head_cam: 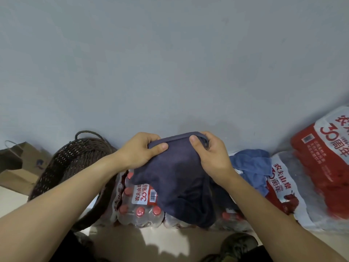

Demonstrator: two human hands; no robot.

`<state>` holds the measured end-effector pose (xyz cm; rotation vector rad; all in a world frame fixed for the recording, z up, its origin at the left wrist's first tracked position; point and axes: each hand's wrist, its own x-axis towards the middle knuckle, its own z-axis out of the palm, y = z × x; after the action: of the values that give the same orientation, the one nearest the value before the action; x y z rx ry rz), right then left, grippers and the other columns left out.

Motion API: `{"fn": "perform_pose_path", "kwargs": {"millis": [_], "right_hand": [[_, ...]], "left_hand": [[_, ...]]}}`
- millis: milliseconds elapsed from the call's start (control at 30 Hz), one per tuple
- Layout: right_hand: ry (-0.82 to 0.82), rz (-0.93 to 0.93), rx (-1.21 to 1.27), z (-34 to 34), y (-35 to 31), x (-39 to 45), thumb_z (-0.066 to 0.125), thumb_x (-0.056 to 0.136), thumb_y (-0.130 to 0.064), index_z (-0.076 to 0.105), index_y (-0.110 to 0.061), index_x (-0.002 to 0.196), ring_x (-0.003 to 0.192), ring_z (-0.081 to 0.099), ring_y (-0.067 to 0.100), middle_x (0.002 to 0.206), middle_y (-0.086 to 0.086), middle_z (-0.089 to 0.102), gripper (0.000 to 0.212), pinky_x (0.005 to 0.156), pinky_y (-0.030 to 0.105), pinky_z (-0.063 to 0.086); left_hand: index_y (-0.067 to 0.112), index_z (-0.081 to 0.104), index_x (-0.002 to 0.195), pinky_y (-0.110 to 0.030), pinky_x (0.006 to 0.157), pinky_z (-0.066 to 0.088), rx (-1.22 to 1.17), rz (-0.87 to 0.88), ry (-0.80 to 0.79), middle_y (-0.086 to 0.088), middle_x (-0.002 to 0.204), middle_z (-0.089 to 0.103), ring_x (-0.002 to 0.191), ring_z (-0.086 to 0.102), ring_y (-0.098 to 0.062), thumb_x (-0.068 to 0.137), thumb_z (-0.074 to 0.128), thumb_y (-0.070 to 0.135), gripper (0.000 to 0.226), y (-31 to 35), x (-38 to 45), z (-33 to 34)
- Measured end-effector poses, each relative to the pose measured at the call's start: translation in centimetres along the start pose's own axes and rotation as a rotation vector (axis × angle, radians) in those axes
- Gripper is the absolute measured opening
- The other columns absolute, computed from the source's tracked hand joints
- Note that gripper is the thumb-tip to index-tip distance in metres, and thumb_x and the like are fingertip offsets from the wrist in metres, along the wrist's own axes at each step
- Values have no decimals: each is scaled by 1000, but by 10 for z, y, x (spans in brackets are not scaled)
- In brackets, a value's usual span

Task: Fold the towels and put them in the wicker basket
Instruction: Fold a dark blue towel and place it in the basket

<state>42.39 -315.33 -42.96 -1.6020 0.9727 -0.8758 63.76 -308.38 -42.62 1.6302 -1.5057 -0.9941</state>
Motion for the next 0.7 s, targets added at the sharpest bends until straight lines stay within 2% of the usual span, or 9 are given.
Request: {"fn": "perform_pose_path", "kwargs": {"millis": [133, 233, 333, 367, 433, 533, 567, 633, 700], "right_hand": [[42, 33, 53, -6, -1, 2, 68, 92, -34, 70, -18, 87, 75, 66, 14, 81, 4, 72, 16, 69, 35, 55], [-3, 88, 121, -15, 3, 4, 72, 82, -48, 73, -14, 91, 79, 65, 22, 89, 21, 72, 35, 72, 40, 53], [-135, 193, 174, -25, 12, 8, 73, 73, -59, 71, -19, 89, 64, 63, 16, 77, 4, 70, 43, 54, 28, 51], [-163, 234, 133, -29, 18, 10, 72, 71, -61, 68, -21, 87, 56, 57, 14, 72, 1, 65, 43, 46, 26, 44], [-211, 318, -37, -36, 39, 11, 71, 72, -58, 67, -19, 87, 54, 56, 13, 72, 1, 64, 42, 45, 24, 41], [-407, 429, -355, -46, 83, 5, 78, 82, -36, 71, -18, 92, 74, 63, 9, 80, -5, 69, 22, 61, 15, 48], [-475, 472, -473, -46, 99, 1, 79, 81, -33, 71, -19, 99, 85, 64, 11, 90, -6, 70, 24, 71, 16, 49], [-500, 538, -746, -41, 132, -14, 77, 82, -35, 62, -15, 120, 106, 60, 18, 114, 1, 64, 45, 90, 23, 45], [-476, 568, -1003, -29, 164, -39, 67, 87, -41, 45, -10, 138, 125, 48, 29, 137, 13, 50, 64, 103, 30, 38]], "left_hand": [[19, 57, 59, -13, 49, 36, 9, 24, -12, 12, 51, 51, 48, 45, -2, 90, 62, 43, 39, 3, 2, 0], [16, 51, 53, -15, 46, 32, 36, 39, 45, 11, 48, 43, 45, 37, -3, 85, 59, 52, 48, 10, 2, -5], [12, 46, 52, -18, 45, 30, 53, 68, 125, 8, 50, 38, 47, 33, -5, 87, 55, 53, 55, 13, 1, -14], [14, 41, 51, -18, 45, 28, 54, 74, 153, 9, 50, 35, 47, 31, -5, 90, 55, 51, 55, 12, 1, -17], [18, 32, 51, -17, 43, 25, 110, 71, 189, 11, 48, 28, 45, 26, -5, 94, 54, 46, 56, 5, 1, -21], [16, 33, 52, -24, 47, 29, 321, 30, 133, 6, 47, 33, 45, 30, -11, 95, 55, 44, 56, -10, 2, -25], [14, 37, 52, -28, 49, 31, 413, 10, 101, 3, 47, 38, 46, 35, -14, 95, 55, 43, 55, -15, 1, -24], [16, 41, 53, -35, 52, 28, 553, 8, 55, 1, 48, 43, 49, 41, -16, 95, 55, 42, 51, -25, -2, -18], [19, 37, 53, -31, 56, 21, 636, 74, 12, 0, 49, 40, 52, 39, -20, 95, 56, 41, 51, -34, -6, -5]]}}
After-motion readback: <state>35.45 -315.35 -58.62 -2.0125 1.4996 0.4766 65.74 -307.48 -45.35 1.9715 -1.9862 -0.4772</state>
